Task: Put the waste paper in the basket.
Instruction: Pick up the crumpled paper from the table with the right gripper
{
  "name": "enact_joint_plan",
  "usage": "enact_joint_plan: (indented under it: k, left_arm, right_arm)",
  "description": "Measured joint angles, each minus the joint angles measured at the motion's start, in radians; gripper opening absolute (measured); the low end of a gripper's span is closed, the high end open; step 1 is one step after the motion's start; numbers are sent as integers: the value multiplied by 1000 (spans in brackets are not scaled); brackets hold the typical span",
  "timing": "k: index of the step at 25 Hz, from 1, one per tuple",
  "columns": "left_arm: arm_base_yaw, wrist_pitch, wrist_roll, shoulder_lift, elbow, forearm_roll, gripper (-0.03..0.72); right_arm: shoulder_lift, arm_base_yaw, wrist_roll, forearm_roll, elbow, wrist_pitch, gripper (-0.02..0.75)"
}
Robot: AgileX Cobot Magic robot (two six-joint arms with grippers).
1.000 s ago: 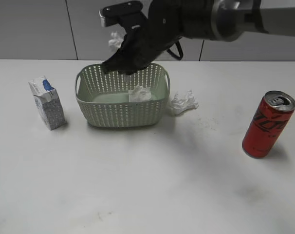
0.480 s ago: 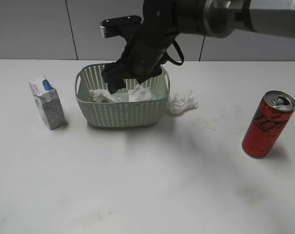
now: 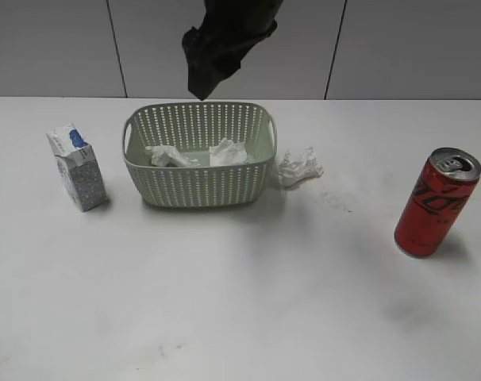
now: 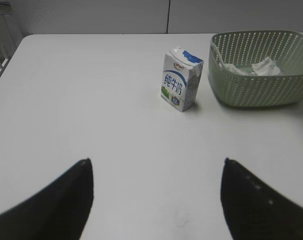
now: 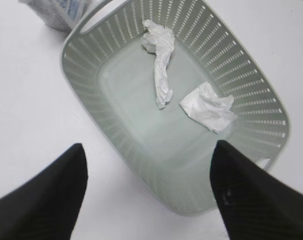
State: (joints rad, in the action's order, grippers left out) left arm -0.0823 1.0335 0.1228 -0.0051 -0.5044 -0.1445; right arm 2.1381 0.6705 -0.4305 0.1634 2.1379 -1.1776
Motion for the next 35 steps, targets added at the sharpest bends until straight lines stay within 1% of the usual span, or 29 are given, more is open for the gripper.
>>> enact_joint_plan:
  k: [4, 8, 10, 12, 14, 16, 19, 21, 23, 27, 29, 33, 35]
  left_arm:
    - [0, 0, 0, 0, 0, 0, 588]
    - [0, 0, 0, 0, 0, 0, 588]
    - [0, 0, 0, 0, 0, 0, 588]
    - [0, 0, 0, 0, 0, 0, 588]
    - [0, 0, 0, 0, 0, 0, 588]
    - [0, 0, 0, 0, 0, 0, 588]
    - [0, 0, 0, 0, 0, 0, 588]
    - [0, 0, 0, 0, 0, 0, 588]
    - [0, 0, 0, 0, 0, 0, 588]
    - [0, 0, 0, 0, 0, 0, 588]
    - [0, 0, 0, 0, 0, 0, 588]
    - [0, 0, 0, 0, 0, 0, 588]
    - [0, 0, 0, 0, 0, 0, 588]
  right_arm:
    - [-71, -28, -71, -25, -46, -8, 559]
    - [-158, -69, -163, -134, -149, -11, 557]
    - [-196, -100, -209, -163, -217, -11, 557]
    - [-211, -140, -268, -163, -280, -10, 557]
    - [-212, -182, -343, -163, -337, 26, 557]
    - [-209, -223, -419, -163, -394, 99, 556]
    - [-180, -274, -527, -169, -425, 175, 554]
    - [-148, -293, -555, -152, -426, 214, 552]
    - [-103, -303, -571, -102, -426, 235, 553]
    - [-2, -304, -714, 3, -428, 248, 553]
    - [38, -304, -764, 55, -428, 287, 553]
    - [100, -304, -785, 84, -428, 399, 552]
    - [120, -304, -790, 88, -428, 425, 552]
